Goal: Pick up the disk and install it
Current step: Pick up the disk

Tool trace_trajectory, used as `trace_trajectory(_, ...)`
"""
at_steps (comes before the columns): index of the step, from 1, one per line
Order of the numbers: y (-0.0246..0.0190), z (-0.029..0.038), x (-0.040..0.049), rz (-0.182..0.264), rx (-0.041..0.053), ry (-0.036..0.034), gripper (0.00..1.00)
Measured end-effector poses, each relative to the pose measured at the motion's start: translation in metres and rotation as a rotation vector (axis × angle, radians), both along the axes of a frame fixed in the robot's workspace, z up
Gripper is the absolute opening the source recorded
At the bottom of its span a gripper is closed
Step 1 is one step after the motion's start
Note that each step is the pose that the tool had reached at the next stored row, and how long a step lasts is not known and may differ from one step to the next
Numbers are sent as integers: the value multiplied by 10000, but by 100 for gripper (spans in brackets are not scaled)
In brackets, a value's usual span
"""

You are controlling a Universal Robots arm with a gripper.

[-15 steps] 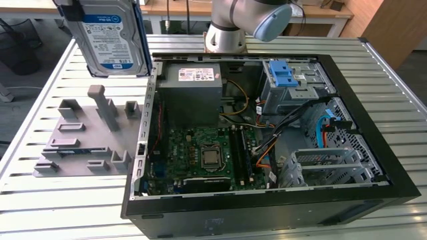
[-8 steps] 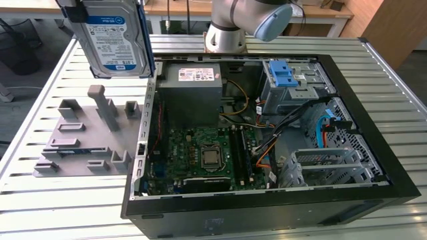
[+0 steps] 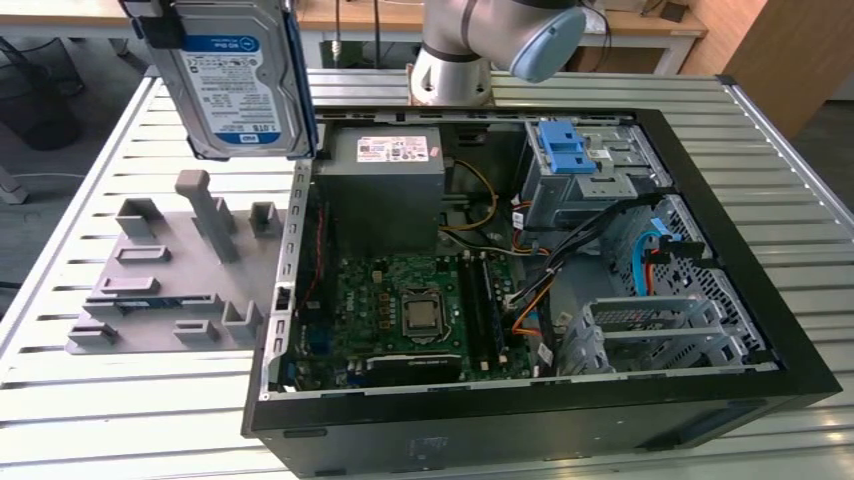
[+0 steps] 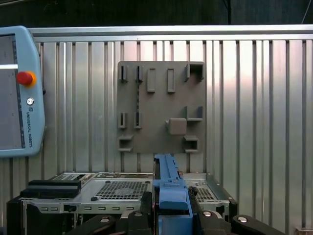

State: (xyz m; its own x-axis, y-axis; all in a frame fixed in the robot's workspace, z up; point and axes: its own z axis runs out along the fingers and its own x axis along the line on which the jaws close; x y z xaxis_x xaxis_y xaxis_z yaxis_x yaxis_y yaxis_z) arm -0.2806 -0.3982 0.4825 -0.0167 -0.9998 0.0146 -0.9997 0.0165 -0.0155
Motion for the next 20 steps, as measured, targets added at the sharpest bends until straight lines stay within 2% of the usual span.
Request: trace_trajectory(20, -101, 0, 173, 0, 0, 0, 37)
